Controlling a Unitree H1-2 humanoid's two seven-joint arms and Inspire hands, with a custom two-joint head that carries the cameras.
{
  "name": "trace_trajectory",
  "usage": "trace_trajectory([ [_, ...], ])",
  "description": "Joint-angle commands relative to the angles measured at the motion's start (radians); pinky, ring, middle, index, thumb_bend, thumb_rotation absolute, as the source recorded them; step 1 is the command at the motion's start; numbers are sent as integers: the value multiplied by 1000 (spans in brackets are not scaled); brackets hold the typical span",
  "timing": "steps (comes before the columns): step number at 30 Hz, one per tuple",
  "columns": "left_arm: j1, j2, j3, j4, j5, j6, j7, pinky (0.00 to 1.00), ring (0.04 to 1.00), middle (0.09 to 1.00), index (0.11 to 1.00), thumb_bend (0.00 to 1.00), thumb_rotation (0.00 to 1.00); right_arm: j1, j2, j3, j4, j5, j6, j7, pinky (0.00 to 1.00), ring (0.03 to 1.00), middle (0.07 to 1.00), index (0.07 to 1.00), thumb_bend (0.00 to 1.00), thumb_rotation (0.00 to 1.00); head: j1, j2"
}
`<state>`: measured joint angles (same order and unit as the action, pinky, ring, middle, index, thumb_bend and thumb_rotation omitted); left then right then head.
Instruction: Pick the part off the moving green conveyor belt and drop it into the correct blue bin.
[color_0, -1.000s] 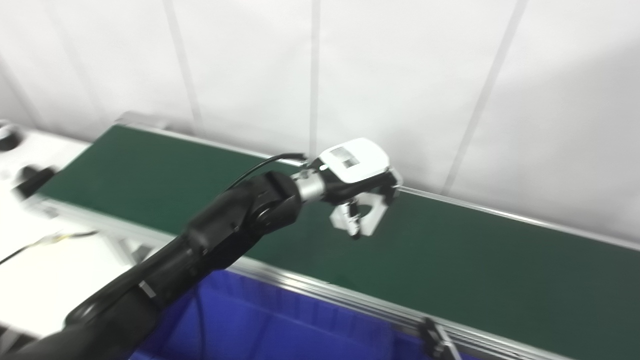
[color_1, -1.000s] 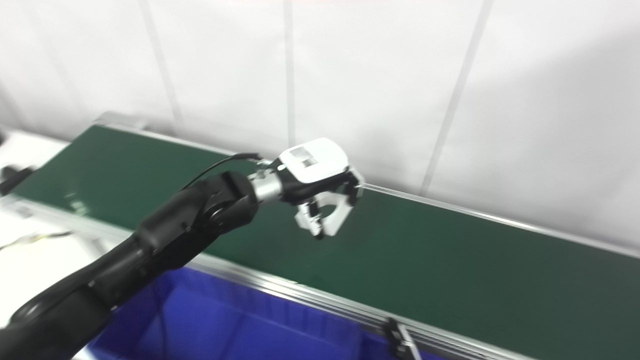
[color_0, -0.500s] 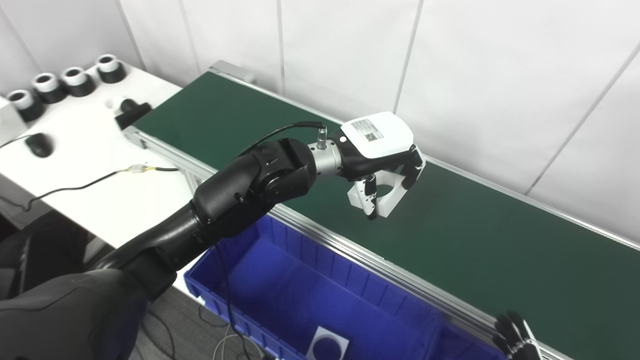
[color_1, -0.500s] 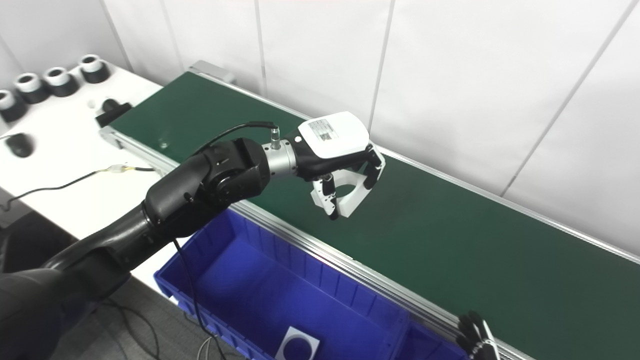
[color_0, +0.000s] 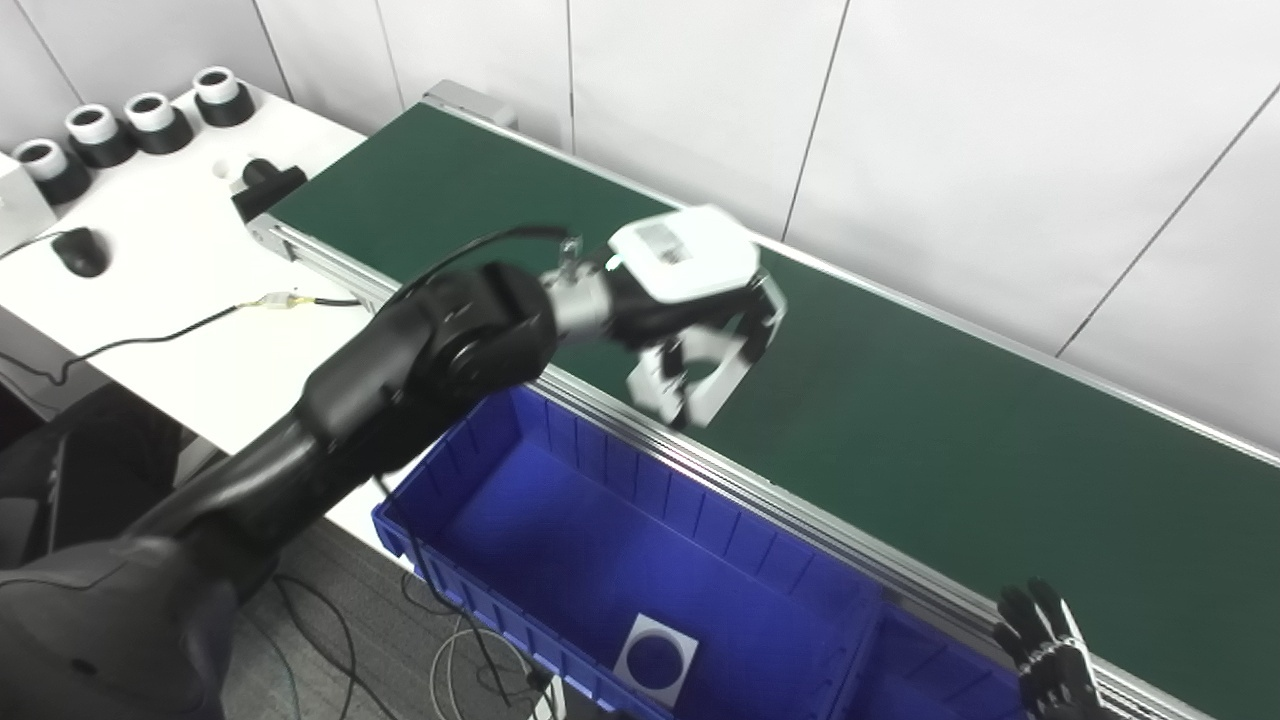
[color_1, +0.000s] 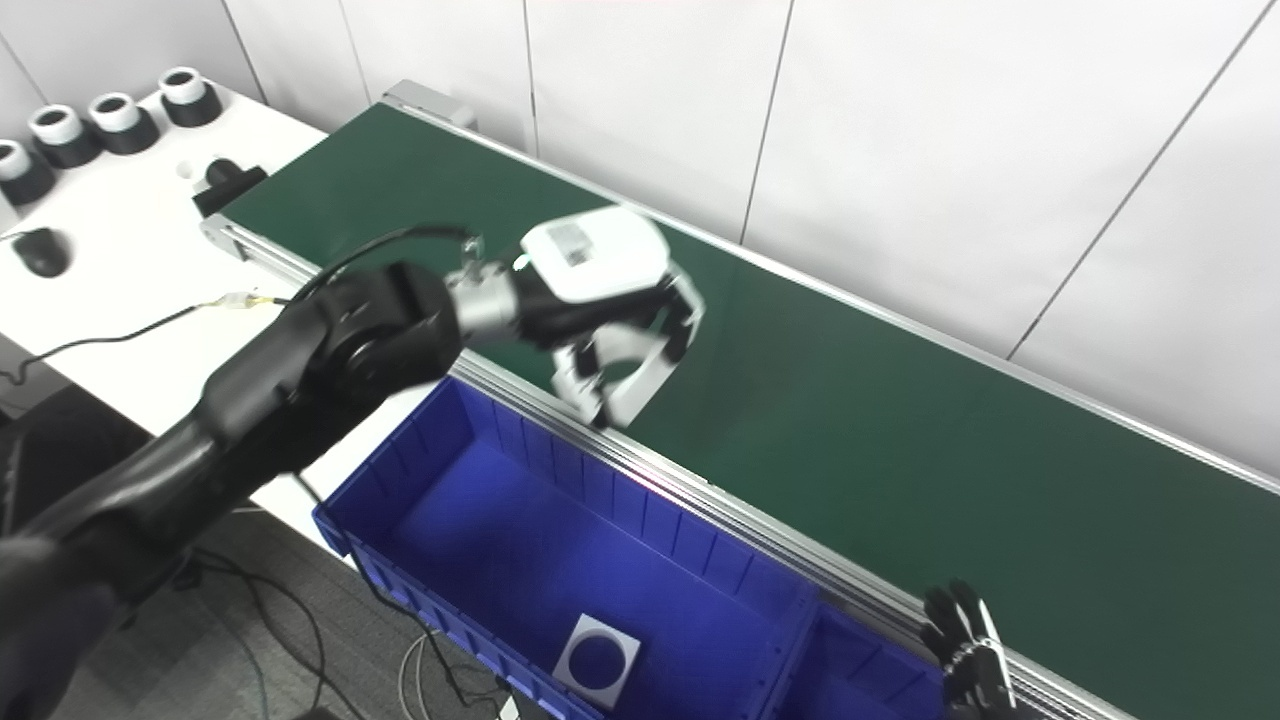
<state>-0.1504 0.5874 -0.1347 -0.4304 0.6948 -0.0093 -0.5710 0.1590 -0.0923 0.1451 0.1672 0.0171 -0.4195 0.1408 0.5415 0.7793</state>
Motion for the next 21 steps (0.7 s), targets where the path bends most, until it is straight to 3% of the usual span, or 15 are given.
trace_trajectory([
  [1, 47, -9, 15, -29, -21, 31, 13, 419, 493, 497, 485, 524, 0, -5, 7, -4, -41, -2, -50, 6, 843, 885, 871, 914, 741, 961, -2, 3],
  [6, 140, -38, 3, 7, 26, -3, 74, 414, 488, 501, 481, 524, 0, 3, 8, -6, -44, 4, -50, 11, 842, 886, 874, 914, 760, 955, 2, 3],
  [12, 180, -51, -16, 108, 115, -55, 183, 395, 473, 485, 494, 524, 0, 5, 12, -5, -45, -1, -50, 9, 849, 891, 874, 916, 767, 951, -1, 1],
  [18, 218, -66, -28, 191, 184, -43, 275, 450, 510, 489, 493, 524, 0, 19, 14, -1, -60, 4, -50, 15, 839, 890, 880, 914, 755, 949, -3, 9],
  [21, 232, -90, -17, 316, 177, -126, 454, 438, 494, 476, 503, 524, 0, 23, 14, 0, -61, 8, -50, 22, 837, 887, 876, 909, 776, 951, -6, 12],
])
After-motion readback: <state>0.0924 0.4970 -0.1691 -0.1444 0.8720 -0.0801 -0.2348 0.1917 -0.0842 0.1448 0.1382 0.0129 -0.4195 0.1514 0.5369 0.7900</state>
